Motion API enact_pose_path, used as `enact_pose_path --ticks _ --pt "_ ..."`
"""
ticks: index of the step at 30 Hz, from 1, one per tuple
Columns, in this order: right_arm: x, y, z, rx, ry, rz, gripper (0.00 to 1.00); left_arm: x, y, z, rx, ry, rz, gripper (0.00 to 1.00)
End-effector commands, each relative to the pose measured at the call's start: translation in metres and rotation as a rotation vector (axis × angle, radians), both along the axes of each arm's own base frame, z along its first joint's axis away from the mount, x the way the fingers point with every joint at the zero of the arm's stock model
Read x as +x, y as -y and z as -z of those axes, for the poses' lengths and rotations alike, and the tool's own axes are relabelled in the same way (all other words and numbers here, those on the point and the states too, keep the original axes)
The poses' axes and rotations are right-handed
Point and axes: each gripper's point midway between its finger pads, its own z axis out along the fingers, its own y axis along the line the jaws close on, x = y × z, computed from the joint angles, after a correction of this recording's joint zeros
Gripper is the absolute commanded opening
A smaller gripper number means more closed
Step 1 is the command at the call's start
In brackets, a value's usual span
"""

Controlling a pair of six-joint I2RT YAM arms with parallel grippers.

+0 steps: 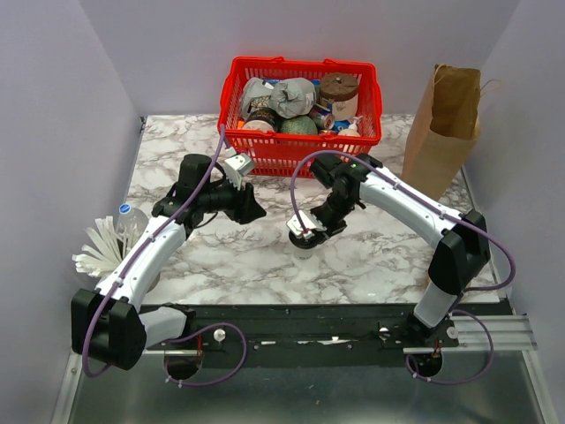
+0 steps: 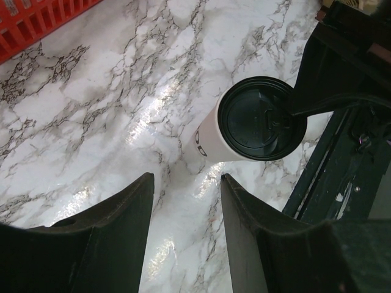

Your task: Pack the takeout coffee

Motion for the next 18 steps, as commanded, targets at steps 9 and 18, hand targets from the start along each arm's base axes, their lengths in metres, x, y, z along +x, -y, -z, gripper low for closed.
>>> enact_pose_path --ticks 9,18 --pt "-0.005 0.0 -0.002 -0.021 -0.037 0.005 0.04 0.006 0.002 -0.001 -0.008 0.014 0.009 0.56" --pt "0.005 -0.013 -0.04 0.068 -0.108 0.169 0.01 0.005 0.002 0.0 -0.004 0.034 0.023 0.56"
